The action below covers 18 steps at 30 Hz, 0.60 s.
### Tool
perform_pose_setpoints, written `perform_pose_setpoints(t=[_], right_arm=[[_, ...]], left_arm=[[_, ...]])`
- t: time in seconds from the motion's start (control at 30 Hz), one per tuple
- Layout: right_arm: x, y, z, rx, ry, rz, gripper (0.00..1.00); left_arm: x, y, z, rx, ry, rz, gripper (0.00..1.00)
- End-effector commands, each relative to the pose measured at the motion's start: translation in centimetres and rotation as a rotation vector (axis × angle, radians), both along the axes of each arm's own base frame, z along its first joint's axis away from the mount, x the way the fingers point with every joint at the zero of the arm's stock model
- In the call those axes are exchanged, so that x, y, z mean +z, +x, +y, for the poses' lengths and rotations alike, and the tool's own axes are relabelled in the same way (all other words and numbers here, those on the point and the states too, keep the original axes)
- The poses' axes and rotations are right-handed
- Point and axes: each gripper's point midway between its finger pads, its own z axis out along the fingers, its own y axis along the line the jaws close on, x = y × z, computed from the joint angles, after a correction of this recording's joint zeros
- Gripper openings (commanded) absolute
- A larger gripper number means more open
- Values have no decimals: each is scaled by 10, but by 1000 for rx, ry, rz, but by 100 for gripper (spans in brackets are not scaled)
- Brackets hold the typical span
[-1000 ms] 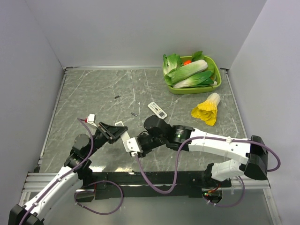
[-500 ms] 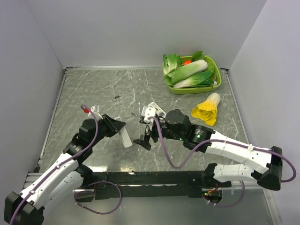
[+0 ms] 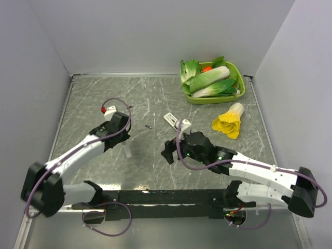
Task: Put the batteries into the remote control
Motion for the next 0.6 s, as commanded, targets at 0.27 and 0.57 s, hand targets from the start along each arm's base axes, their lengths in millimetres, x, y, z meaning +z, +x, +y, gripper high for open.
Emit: perform_pose_setpoints(t=[0.27,0.57], right_arm=[[17,17,-71,-306,163,-47,100],[18,13,-95,-351,179,-73,100]], left_arm=[[-54,14,35,36,682,396,16],[-100,4,8,-92,828,528,40]])
